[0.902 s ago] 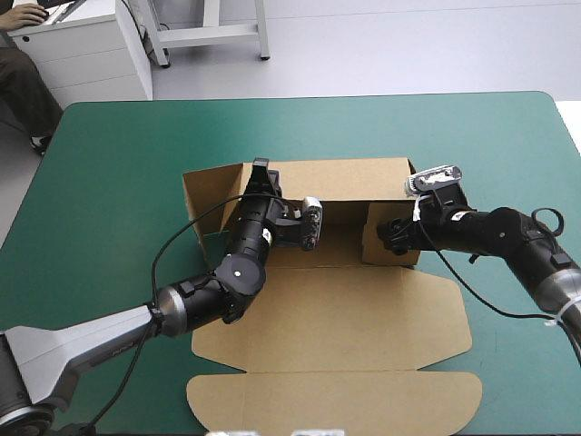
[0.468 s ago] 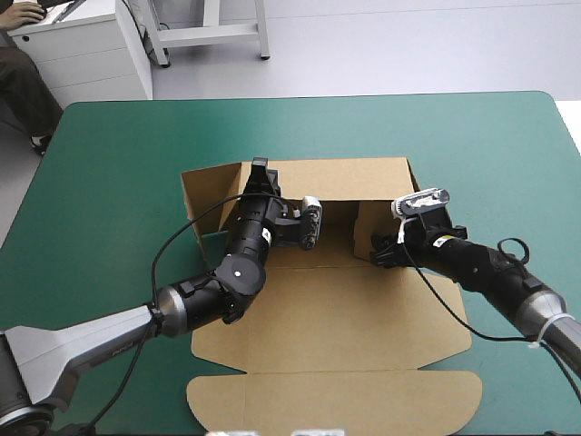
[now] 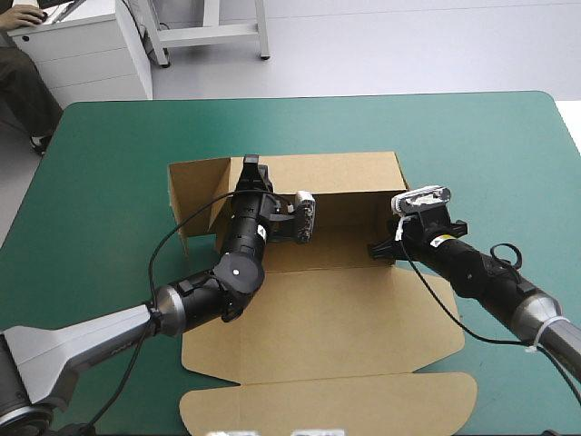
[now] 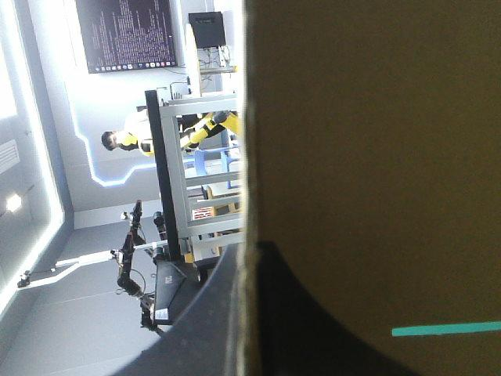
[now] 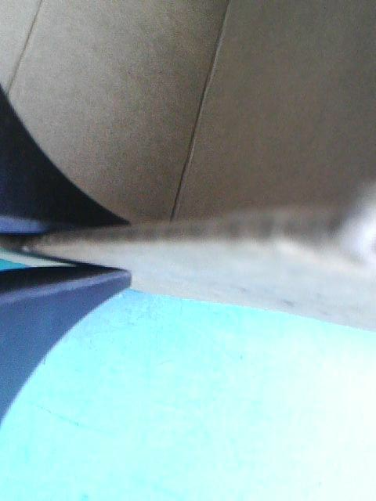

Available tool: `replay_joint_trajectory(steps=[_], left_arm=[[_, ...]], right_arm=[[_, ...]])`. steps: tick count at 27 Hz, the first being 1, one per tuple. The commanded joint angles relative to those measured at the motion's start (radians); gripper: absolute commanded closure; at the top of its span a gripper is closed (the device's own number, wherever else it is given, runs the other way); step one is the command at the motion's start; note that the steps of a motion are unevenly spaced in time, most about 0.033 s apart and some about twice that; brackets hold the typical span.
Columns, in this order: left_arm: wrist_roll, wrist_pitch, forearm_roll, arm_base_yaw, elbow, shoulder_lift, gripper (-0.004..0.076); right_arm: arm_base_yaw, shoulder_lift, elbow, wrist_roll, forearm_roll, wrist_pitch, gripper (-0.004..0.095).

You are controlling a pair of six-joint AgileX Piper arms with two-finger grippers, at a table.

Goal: Fold the box

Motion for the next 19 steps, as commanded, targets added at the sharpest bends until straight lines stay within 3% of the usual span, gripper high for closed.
replay_joint_trajectory(steps=[1,5,7,11,14,16,19], left_arm=[[-0.008,-0.013,0.067,-0.008,-0.027,-0.035,0.0734],[-0.010,-0.015,0.093,-0.008,-0.027,-0.035,0.0727],[-0.010,-0.019,0.101,-0.008,-0.027,-0.035,0.0676],[-0.015,-0.019,0.101,-0.008,-0.027,-0.035,0.0421],[-0.080,0.004,0.102,-0.008,-0.027,-0.035,0.0145],[-0.080,0.019,0.102,-0.008,-0.027,-0.035,0.0102],[-0.080,0.067,0.102,-0.023,-0.027,-0.035,0.0106]], right_arm=[[0.008,-0.032,-0.031,-0.018,0.000,-0.066,0.0919],[0.008,-0.032,-0.031,-0.018,0.000,-0.066,0.0922],[0.008,-0.032,-0.031,-0.018,0.000,-0.066,0.0922],[0.008,-0.032,-0.031,-0.018,0.000,-0.068,0.0922],[0.008,-0.032,-0.031,-0.018,0.000,-0.070,0.0922],[0.008,-0.030,-0.031,-0.018,0.000,-0.077,0.0922],[0.008,-0.030,-0.038,-0.014,0.000,-0.125,0.0922]])
